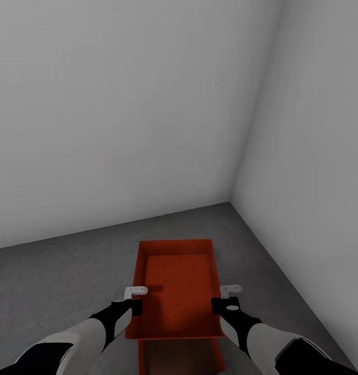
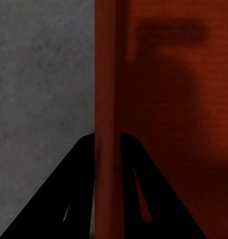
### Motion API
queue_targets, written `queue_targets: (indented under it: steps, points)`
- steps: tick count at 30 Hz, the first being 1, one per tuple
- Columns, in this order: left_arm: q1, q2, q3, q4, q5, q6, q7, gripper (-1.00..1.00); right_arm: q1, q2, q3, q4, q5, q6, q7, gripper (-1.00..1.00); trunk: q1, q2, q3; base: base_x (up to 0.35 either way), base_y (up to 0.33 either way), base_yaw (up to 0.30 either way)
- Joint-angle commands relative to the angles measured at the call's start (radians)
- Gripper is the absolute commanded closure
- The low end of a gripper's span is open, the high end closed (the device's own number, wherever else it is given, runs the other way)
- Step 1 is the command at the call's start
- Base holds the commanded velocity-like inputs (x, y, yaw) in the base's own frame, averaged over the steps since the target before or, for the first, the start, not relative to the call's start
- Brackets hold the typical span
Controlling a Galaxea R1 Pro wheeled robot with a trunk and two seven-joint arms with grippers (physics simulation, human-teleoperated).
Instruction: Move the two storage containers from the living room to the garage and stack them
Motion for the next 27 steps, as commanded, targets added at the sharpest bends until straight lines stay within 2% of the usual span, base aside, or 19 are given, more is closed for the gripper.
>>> queue_targets:
  steps: [1,27]
  points:
    - [0.000,0.016,-0.035,-0.005,-0.008,-0.020,0.009,1.00,0.000,0.000,-0.003,0.017,-0.022,-0.003,-0.003,1.00,0.000,0.000,-0.001,0.000,0.000,0.000]
    - [0.000,0.015,-0.035,-0.005,-0.008,-0.020,0.009,1.00,0.000,0.000,-0.002,0.017,-0.022,-0.006,-0.003,1.00,0.000,0.000,-0.001,0.000,0.000,0.000]
